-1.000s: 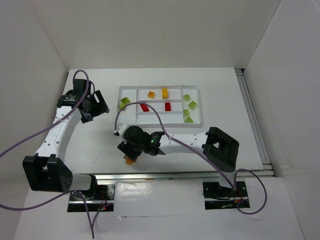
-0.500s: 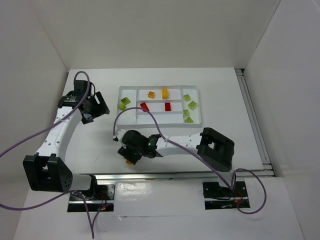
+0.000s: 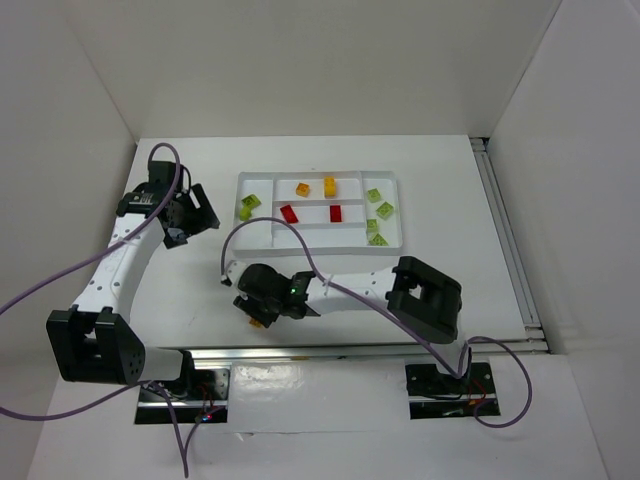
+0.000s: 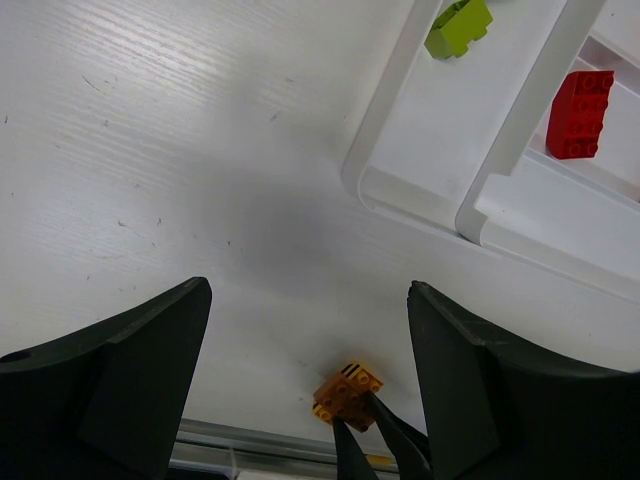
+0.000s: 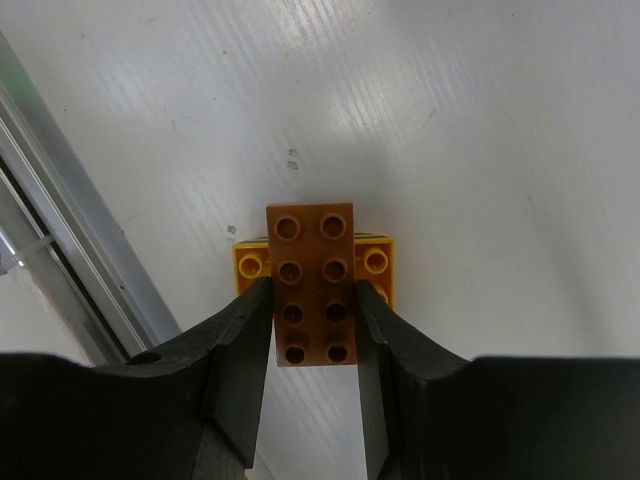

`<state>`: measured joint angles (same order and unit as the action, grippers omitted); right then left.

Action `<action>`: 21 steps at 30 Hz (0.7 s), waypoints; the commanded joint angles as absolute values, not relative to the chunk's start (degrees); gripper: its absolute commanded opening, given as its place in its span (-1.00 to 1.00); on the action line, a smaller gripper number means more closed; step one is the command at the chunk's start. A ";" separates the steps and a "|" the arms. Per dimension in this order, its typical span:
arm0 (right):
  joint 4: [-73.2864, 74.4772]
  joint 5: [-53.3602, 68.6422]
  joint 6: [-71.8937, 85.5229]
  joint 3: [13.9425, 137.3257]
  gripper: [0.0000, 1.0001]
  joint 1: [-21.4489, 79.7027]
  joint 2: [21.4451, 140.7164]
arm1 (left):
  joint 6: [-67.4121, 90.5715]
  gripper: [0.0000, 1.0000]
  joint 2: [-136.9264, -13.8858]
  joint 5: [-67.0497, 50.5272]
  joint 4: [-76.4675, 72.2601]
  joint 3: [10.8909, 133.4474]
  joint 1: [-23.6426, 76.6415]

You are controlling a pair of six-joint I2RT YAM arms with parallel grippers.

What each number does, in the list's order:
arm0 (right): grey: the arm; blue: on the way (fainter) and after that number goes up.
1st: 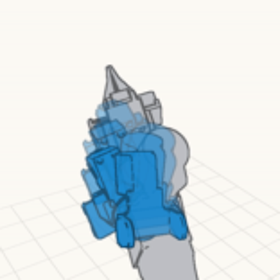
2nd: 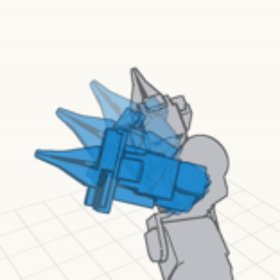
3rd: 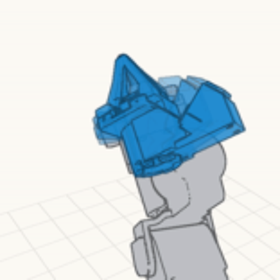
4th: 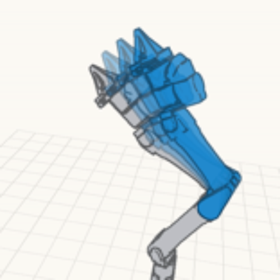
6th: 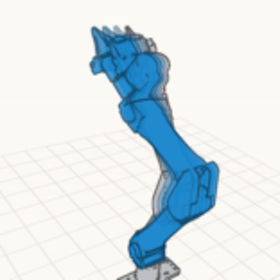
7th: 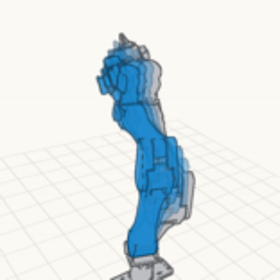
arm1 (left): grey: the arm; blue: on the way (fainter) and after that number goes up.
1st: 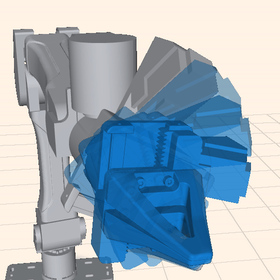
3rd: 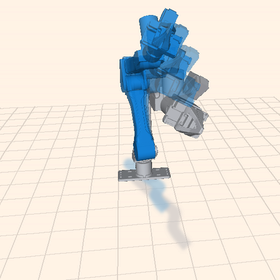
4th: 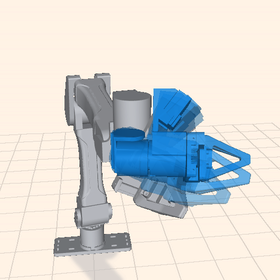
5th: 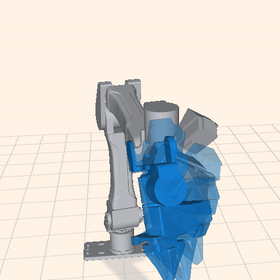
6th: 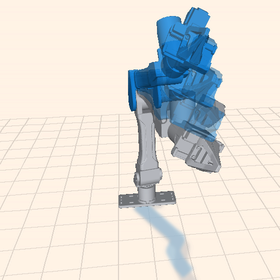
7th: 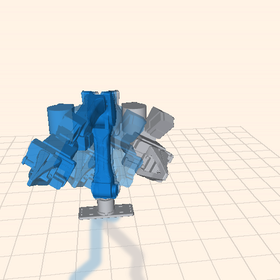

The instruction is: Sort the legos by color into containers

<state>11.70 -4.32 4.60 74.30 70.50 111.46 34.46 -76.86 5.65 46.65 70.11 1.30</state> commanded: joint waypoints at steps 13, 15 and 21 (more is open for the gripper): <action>14.68 -1.25 8.60 76.21 -0.51 64.70 101.70 | 29.98 0.78 -77.43 -2.45 44.12 70.66 1.14; 13.97 4.01 10.45 74.71 -0.51 59.36 99.85 | 29.09 0.71 -77.43 -5.96 42.63 70.66 1.14; 9.41 22.74 16.78 68.48 -0.56 44.42 92.47 | 24.18 0.71 -73.84 -15.72 37.19 71.29 5.35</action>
<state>12.40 11.77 12.62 71.20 48.84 96.23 28.49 -76.90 -7.92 42.59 70.13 2.94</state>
